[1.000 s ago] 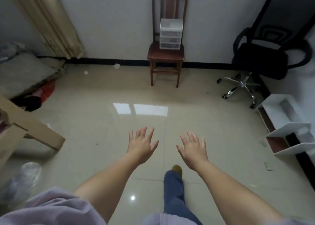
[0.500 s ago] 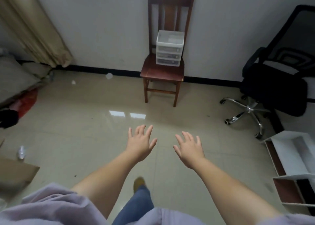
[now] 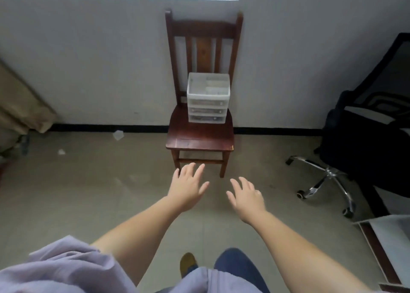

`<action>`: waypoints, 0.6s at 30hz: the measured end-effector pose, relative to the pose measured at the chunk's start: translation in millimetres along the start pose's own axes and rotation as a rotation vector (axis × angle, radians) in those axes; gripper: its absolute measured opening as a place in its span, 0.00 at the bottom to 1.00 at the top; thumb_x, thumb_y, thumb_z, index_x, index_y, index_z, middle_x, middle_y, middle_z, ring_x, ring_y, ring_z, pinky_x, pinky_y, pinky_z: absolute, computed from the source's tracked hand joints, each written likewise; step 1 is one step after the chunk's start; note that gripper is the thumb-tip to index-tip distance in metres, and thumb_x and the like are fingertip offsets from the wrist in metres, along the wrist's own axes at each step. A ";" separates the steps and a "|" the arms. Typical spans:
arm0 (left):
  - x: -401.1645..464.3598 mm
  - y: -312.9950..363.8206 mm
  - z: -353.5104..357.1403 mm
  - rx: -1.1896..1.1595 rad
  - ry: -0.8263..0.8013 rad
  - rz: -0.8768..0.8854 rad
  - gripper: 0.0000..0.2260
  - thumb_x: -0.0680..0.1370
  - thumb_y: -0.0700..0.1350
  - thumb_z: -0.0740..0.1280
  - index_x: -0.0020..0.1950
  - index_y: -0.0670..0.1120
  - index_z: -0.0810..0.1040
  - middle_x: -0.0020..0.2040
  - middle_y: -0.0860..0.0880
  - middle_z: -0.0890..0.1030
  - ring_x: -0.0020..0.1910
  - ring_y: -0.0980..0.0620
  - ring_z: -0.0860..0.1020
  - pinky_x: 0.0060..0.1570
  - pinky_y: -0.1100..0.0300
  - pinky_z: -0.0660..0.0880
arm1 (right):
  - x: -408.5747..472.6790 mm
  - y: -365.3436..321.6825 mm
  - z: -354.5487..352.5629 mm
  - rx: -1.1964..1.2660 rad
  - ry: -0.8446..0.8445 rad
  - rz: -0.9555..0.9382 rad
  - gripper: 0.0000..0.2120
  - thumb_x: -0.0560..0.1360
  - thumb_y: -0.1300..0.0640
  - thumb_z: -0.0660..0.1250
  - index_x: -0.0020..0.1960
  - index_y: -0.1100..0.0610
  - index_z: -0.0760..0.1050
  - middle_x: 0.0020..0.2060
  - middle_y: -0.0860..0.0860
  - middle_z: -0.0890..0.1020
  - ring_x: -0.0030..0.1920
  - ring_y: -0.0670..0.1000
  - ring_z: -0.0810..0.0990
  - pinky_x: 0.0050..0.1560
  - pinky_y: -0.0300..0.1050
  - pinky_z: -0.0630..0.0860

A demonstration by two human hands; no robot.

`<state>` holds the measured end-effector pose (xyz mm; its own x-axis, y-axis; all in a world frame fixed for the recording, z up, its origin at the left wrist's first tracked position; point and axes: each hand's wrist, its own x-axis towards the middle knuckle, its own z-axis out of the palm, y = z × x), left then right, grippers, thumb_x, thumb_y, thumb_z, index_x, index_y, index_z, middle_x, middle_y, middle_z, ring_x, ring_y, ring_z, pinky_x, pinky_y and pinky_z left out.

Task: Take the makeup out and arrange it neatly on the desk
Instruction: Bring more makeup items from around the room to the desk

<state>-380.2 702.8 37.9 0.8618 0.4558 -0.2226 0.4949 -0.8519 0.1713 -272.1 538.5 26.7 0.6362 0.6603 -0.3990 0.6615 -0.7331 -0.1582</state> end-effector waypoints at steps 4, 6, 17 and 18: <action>75.0 -21.7 -11.3 -0.010 -0.009 -0.021 0.28 0.80 0.59 0.51 0.77 0.51 0.50 0.76 0.45 0.57 0.74 0.47 0.55 0.72 0.52 0.53 | 79.0 1.7 -20.8 0.003 -0.037 -0.018 0.25 0.81 0.44 0.47 0.76 0.51 0.52 0.76 0.53 0.54 0.75 0.54 0.54 0.69 0.52 0.60; 117.7 -34.3 -13.7 -0.031 -0.024 -0.041 0.28 0.80 0.59 0.52 0.77 0.50 0.51 0.76 0.44 0.56 0.75 0.47 0.55 0.71 0.53 0.55 | 125.3 4.9 -30.1 0.001 -0.059 -0.033 0.25 0.82 0.44 0.47 0.76 0.51 0.52 0.76 0.53 0.54 0.75 0.55 0.55 0.69 0.52 0.61; 353.0 -71.6 -37.0 -0.115 -0.029 -0.134 0.27 0.80 0.55 0.56 0.77 0.47 0.53 0.74 0.42 0.59 0.73 0.44 0.59 0.66 0.51 0.63 | 365.1 28.2 -82.6 0.049 -0.182 -0.078 0.23 0.82 0.47 0.50 0.74 0.54 0.56 0.69 0.54 0.64 0.67 0.56 0.65 0.60 0.52 0.70; 375.4 -76.6 -35.9 -0.120 -0.024 -0.132 0.28 0.80 0.54 0.56 0.77 0.47 0.54 0.74 0.42 0.60 0.72 0.44 0.59 0.67 0.50 0.63 | 388.0 28.3 -82.1 0.092 -0.199 -0.068 0.22 0.82 0.48 0.50 0.74 0.54 0.57 0.69 0.55 0.65 0.67 0.56 0.66 0.60 0.52 0.71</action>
<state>-90.6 948.4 -24.3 0.7862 0.5541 -0.2735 0.6145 -0.7476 0.2520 26.1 787.4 -58.5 0.4943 0.6703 -0.5535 0.6558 -0.7055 -0.2687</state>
